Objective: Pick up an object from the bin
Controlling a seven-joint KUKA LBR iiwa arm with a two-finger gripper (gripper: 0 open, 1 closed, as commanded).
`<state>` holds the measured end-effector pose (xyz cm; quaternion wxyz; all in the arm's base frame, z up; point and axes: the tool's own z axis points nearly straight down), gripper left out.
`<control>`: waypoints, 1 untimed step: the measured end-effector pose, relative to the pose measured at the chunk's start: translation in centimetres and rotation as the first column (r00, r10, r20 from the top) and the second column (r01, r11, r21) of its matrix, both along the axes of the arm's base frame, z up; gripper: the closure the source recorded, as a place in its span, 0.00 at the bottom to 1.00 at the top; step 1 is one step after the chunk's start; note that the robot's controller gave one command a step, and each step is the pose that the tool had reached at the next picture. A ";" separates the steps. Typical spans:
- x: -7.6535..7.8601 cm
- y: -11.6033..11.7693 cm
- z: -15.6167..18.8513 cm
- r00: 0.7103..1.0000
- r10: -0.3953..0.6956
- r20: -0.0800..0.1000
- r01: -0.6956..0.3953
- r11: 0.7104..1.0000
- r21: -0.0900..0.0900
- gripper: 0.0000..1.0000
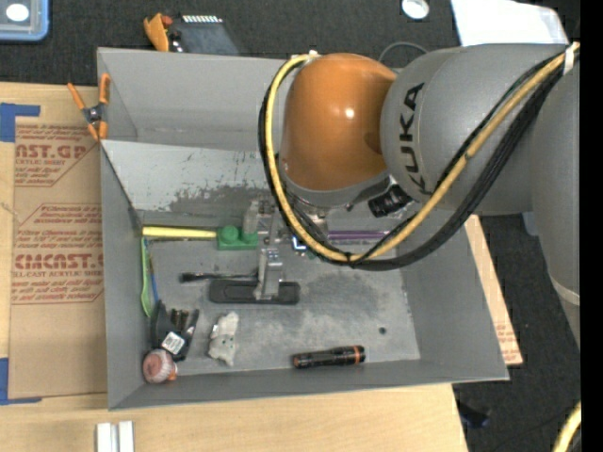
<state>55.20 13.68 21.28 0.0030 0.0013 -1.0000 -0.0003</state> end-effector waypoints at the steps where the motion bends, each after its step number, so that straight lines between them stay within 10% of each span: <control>1: 0.2 -0.1 0.5 1.000 -0.002 0.008 0.002 1.000 0.001 0.00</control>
Offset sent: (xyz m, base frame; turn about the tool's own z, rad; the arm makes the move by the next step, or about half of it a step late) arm -0.0078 -0.0280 -0.1428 0.1056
